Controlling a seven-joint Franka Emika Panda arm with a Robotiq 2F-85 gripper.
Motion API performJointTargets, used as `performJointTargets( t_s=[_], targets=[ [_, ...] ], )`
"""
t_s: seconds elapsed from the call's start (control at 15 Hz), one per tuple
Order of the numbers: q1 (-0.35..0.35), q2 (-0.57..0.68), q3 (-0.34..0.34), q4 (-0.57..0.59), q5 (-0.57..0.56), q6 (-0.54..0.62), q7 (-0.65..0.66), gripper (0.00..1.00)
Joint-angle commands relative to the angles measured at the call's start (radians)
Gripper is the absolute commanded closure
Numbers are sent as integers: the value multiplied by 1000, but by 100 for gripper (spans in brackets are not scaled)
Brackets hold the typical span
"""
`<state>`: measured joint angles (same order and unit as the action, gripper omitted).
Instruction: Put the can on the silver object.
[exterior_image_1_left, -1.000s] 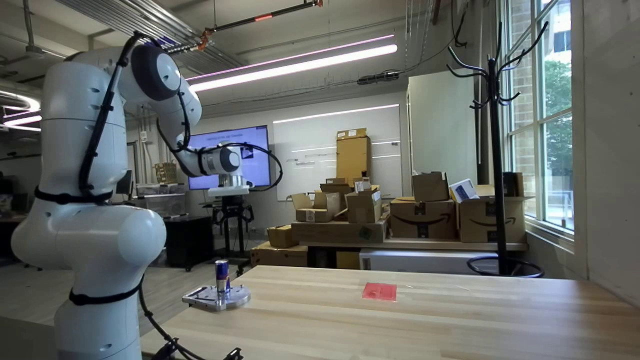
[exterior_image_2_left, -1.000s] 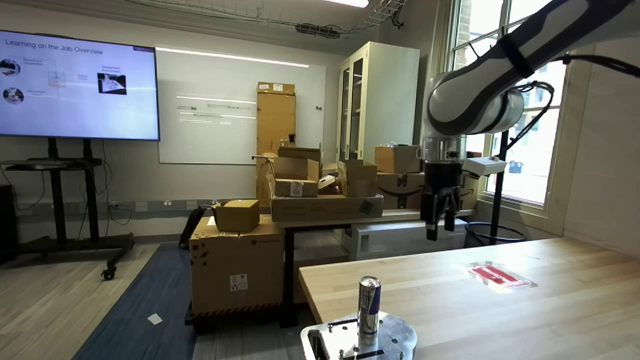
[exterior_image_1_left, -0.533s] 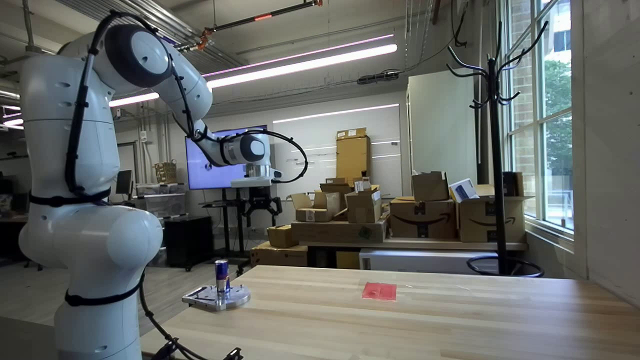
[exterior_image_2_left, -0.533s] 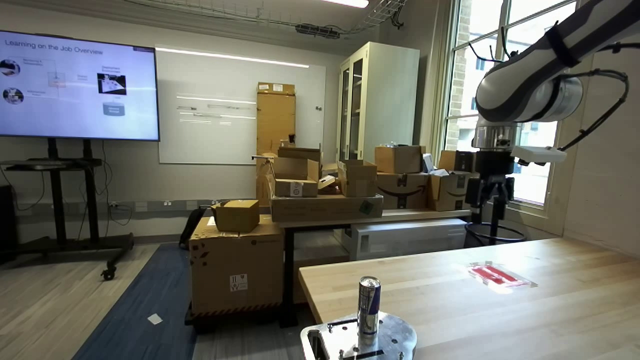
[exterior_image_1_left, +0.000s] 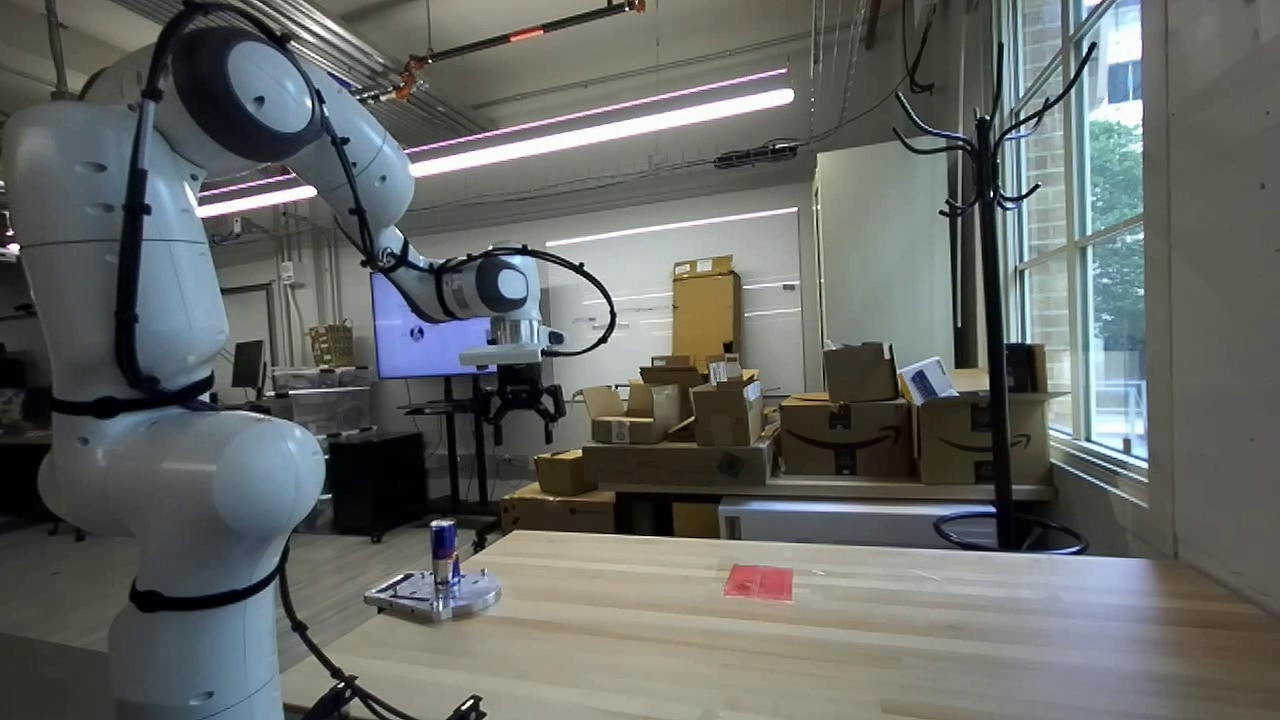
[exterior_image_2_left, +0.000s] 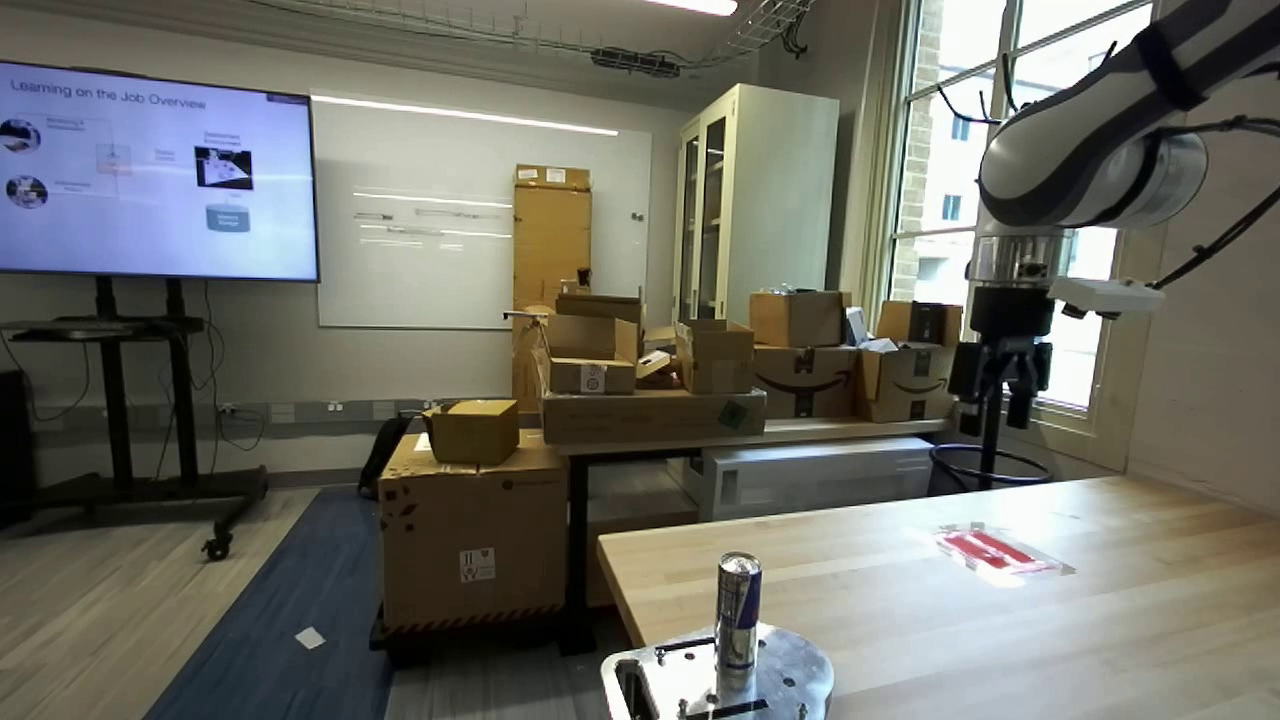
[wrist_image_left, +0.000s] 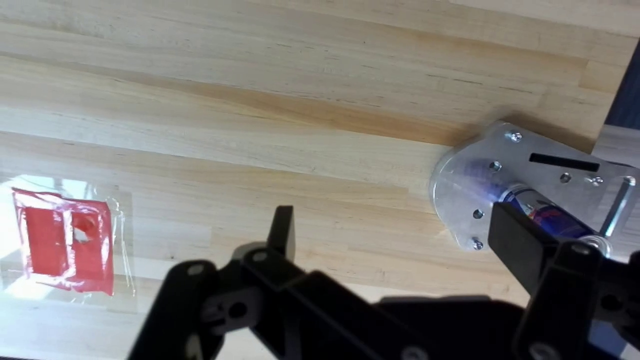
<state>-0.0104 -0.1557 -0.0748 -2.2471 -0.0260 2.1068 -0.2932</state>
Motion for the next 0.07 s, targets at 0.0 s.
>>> performJointTargets(
  t_s=[0.0],
  targets=[
    [-5, 0, 5, 1, 1, -3, 0, 0]
  ],
)
